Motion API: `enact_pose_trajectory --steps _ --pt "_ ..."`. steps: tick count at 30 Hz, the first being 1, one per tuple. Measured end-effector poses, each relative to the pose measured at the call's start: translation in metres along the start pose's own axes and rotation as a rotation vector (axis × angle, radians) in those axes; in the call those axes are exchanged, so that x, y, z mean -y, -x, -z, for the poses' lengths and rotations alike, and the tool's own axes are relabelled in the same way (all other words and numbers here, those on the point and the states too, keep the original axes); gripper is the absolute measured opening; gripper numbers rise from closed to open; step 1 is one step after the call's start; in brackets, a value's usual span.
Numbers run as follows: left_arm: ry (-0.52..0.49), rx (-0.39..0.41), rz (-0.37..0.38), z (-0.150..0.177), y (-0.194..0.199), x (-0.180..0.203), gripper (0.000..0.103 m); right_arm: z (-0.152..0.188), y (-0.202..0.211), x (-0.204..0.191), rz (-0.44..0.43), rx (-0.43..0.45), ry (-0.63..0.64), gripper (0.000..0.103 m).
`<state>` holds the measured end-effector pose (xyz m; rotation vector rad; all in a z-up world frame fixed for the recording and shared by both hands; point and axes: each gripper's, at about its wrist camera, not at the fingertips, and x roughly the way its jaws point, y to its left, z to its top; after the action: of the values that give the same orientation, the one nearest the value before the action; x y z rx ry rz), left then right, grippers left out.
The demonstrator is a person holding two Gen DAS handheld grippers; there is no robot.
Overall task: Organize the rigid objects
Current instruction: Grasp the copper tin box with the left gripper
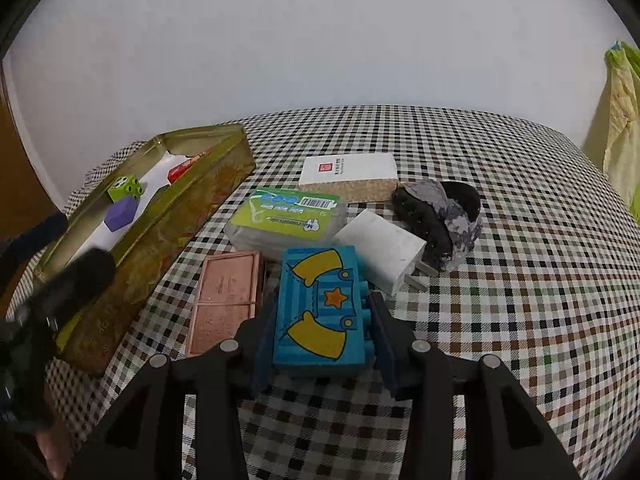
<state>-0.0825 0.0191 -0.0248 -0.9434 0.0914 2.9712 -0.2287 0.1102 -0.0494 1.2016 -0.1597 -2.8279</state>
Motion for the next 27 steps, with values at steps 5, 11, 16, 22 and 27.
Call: enact_pose_trajectory --steps 5,11,16,22,27 --pt "-0.043 -0.021 0.032 0.004 -0.001 0.02 0.092 0.005 0.011 0.014 0.051 0.029 -0.022 0.045" --pt "-0.063 -0.101 0.062 0.012 -0.02 0.04 0.075 0.009 0.021 0.038 0.057 0.038 -0.084 0.045" --pt "-0.044 -0.199 0.073 0.016 -0.044 0.045 0.07 0.008 0.02 0.038 0.05 0.038 -0.088 0.045" --pt "-0.024 -0.249 0.076 0.012 -0.061 0.048 0.072 0.008 0.018 0.038 0.04 0.042 -0.098 0.045" --pt "-0.009 -0.309 0.113 0.012 -0.075 0.047 0.069 0.008 0.017 0.037 0.043 0.03 -0.087 0.045"
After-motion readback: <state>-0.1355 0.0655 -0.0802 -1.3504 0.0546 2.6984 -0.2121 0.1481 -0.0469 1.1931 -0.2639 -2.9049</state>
